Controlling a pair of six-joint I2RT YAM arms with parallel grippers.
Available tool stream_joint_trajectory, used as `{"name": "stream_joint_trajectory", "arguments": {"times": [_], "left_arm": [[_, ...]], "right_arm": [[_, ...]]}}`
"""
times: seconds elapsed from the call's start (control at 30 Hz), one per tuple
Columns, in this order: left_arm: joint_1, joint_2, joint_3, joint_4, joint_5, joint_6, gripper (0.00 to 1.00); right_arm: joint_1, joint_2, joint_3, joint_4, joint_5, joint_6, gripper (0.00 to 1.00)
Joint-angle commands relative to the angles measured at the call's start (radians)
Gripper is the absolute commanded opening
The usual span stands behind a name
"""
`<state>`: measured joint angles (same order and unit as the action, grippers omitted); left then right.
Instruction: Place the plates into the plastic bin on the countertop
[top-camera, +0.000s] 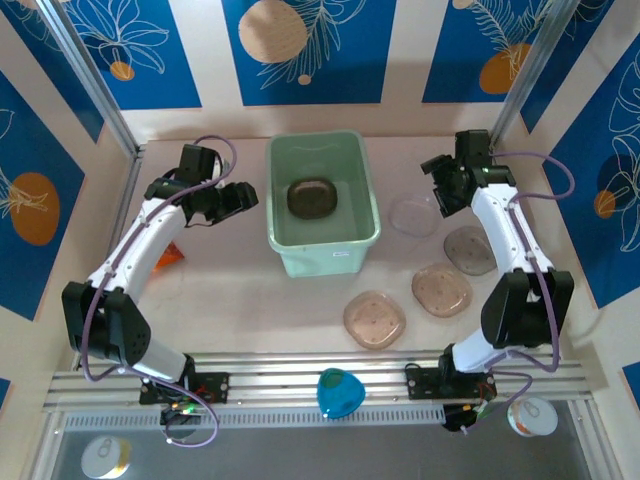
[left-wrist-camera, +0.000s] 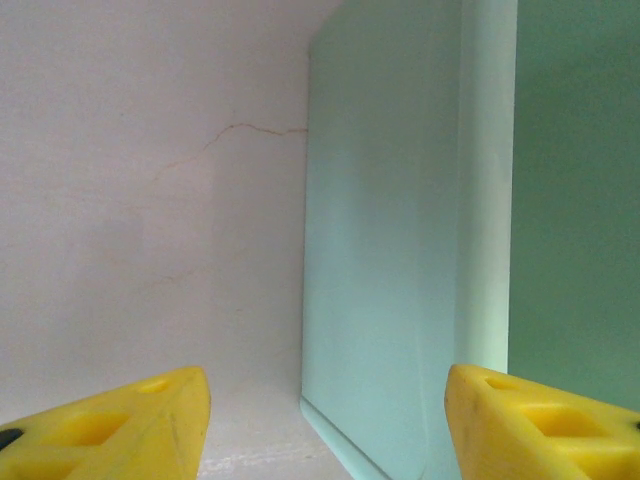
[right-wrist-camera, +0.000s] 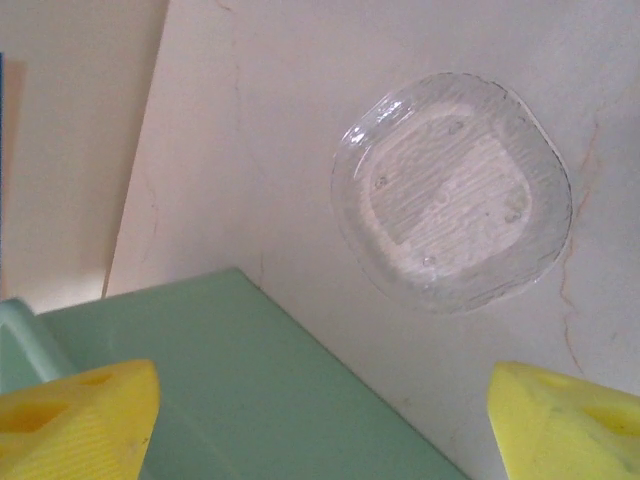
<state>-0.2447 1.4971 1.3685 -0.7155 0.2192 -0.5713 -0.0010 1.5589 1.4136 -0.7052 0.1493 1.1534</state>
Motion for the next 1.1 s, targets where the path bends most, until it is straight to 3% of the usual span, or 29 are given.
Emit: {"name": "stream_joint_trajectory", "arguments": {"times": [0.0, 0.27, 0.6, 1.07], "left_arm": [[-0.006, 0.012, 0.034, -0.011, -0.026, -0.017, 0.64], [-0.006, 0.013, 0.023, -0.007, -0.028, -0.027, 0.64], [-0.006, 0.038, 0.014, 0.014, 0.009, -0.036, 0.64], [-0.005, 0.055, 0.005, 0.008, 0.016, -0.011, 0.64]], "right_arm": [[-0.007, 0.07, 0.038, 0.006, -0.054, -0.042, 0.82], [-0.009, 0.159, 0.061, -0.117, -0.036, 0.133, 0.73], [0.073, 0.213, -0.032, -0.147, -0.017, 0.537, 0.64], [0.129, 0.325, -0.061, -0.139, 0.061, 0.767, 0.57]]}}
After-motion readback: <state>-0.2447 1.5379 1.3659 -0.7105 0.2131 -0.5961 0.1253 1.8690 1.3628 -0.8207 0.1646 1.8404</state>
